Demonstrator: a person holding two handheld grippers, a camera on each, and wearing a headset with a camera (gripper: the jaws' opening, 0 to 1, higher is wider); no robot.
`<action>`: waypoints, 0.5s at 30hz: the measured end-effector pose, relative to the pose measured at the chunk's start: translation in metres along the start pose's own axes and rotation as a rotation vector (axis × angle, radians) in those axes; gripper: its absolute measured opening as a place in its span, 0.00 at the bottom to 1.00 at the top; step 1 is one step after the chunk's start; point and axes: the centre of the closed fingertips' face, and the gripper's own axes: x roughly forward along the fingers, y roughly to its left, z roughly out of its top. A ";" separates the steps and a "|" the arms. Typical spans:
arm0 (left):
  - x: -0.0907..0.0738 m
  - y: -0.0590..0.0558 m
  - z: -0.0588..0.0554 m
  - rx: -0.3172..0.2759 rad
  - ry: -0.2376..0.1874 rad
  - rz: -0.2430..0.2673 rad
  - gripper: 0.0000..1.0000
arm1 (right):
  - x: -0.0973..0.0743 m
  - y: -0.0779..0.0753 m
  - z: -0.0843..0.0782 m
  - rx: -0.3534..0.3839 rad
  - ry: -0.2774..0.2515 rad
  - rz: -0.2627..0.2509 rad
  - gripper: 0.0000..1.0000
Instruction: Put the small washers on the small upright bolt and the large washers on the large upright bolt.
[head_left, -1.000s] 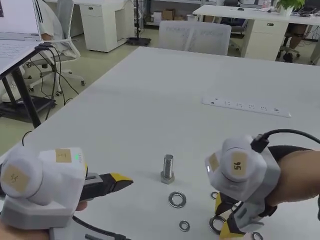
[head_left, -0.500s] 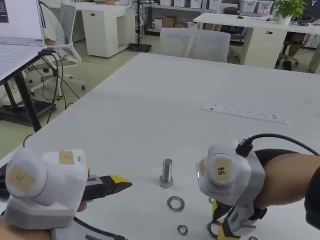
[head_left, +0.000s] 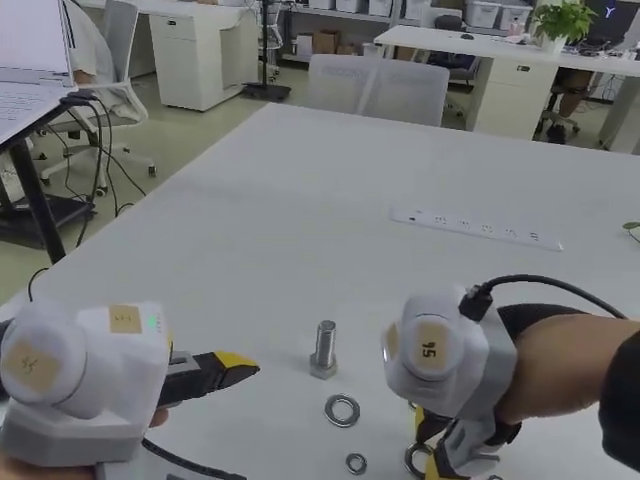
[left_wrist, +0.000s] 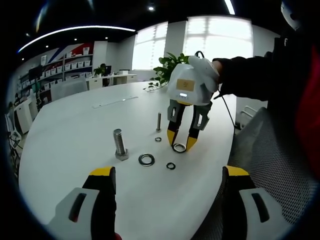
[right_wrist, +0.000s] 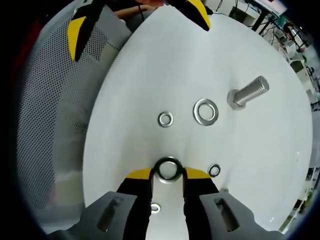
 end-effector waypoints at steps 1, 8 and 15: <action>0.000 0.000 0.000 0.001 0.000 0.001 0.87 | 0.000 0.000 0.000 0.001 0.003 0.000 0.24; -0.004 0.005 0.003 0.009 -0.013 0.028 0.87 | -0.001 0.000 0.000 0.016 -0.007 -0.004 0.24; -0.006 0.010 0.005 0.018 -0.017 0.059 0.87 | -0.002 -0.001 -0.002 0.017 0.003 -0.020 0.23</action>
